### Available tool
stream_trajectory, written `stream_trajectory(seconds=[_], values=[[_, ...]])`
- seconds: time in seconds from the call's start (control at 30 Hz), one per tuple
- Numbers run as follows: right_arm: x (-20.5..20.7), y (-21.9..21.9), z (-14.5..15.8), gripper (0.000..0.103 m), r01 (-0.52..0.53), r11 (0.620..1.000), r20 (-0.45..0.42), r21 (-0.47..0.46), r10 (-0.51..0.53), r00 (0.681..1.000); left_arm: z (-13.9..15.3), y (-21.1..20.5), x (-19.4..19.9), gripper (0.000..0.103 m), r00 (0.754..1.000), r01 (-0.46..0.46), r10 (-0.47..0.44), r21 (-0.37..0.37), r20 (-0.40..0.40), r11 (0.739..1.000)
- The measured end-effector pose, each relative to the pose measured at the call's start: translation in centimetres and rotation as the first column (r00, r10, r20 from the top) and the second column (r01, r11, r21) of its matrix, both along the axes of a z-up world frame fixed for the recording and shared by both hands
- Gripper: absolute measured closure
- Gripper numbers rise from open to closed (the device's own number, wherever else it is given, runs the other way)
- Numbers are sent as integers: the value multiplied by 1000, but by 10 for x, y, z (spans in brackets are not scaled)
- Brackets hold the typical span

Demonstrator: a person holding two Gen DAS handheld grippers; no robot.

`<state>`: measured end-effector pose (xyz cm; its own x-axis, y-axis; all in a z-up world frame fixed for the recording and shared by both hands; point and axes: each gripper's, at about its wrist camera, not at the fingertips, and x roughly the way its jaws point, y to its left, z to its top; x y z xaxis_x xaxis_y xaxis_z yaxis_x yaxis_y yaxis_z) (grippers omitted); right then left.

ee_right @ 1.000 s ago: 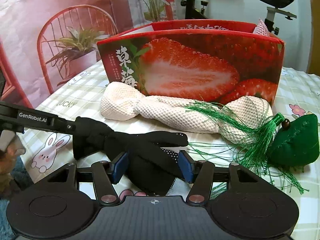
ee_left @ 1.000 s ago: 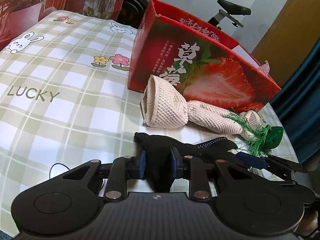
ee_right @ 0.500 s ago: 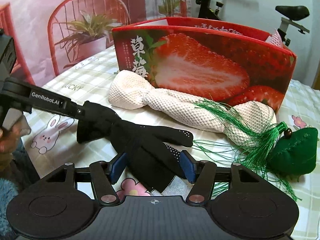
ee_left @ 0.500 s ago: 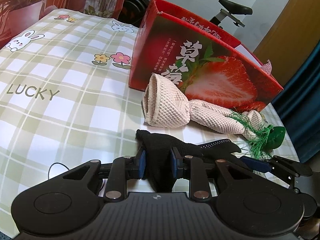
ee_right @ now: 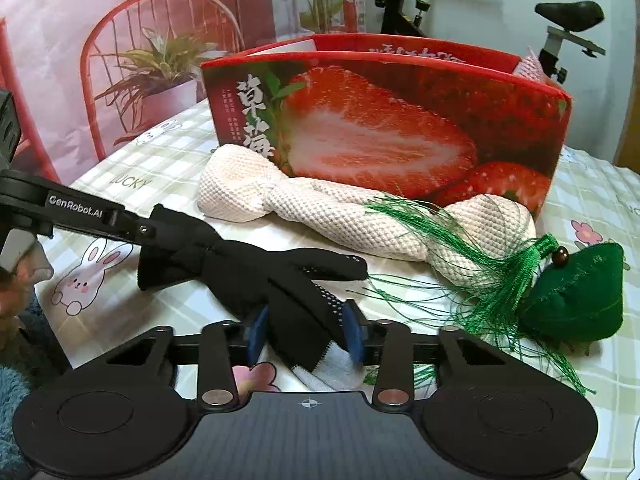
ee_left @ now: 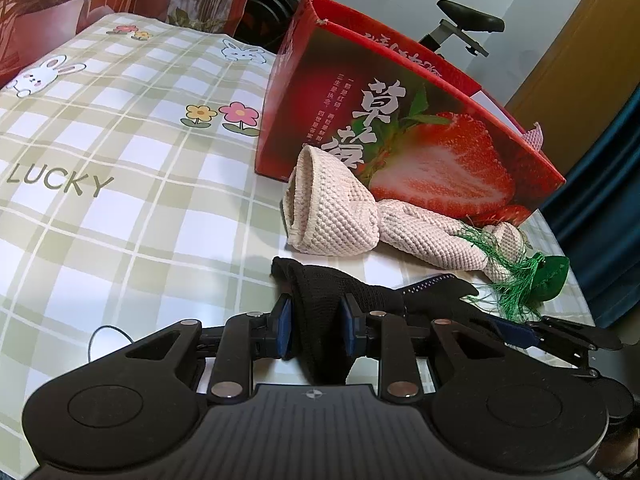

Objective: Organize soft objects
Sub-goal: 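Close the left gripper on the black glove while the right gripper also closes on it, then lift the black glove with both grippers and carry it over the box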

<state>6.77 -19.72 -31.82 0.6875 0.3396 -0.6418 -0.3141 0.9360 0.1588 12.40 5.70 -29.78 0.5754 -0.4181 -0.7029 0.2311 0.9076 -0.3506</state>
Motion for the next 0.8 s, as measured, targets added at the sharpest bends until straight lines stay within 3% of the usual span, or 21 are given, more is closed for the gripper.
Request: stream_trajectory(seconds=[0.07,0.17,0.5,0.8], values=[[1,-2,0,84,5,1000,-6,20,-5,1000,0,1,0,77,1000,-1,1,-16,-8,1000],[0,-4,3,90,2,998,1,61,-2,1000,4,-1,-1,82,1000,7,-7,-17,-4,1000],[-14,-8,40,91,-8,997,161,82,-5,987,53,-3,-15,83,989,29,-23,-39,146,999],[-13,-20,91,91,-1,994,288,105,-30,957,123,-17,-15,83,945,79,-63,-39,321,996]])
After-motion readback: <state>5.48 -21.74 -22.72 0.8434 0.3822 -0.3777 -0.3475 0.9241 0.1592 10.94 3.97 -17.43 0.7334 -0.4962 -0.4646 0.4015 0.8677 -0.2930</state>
